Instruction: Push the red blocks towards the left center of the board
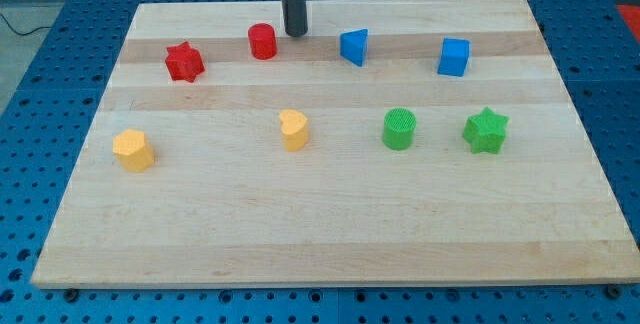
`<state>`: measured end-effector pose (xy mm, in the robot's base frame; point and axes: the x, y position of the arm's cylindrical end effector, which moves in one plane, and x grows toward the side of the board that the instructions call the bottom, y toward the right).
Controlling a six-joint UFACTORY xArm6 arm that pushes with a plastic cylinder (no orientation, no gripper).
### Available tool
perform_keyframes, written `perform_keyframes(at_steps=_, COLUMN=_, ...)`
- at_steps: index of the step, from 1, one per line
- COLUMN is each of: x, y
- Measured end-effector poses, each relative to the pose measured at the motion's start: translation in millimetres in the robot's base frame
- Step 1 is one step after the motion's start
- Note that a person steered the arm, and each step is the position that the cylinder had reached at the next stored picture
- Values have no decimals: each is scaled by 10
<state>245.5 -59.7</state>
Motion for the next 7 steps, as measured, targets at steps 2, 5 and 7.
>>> perform_keyframes(at_steps=2, x=553, y=-1212)
perform_keyframes(at_steps=5, x=211, y=-1459)
perform_keyframes(at_steps=7, x=45, y=-125)
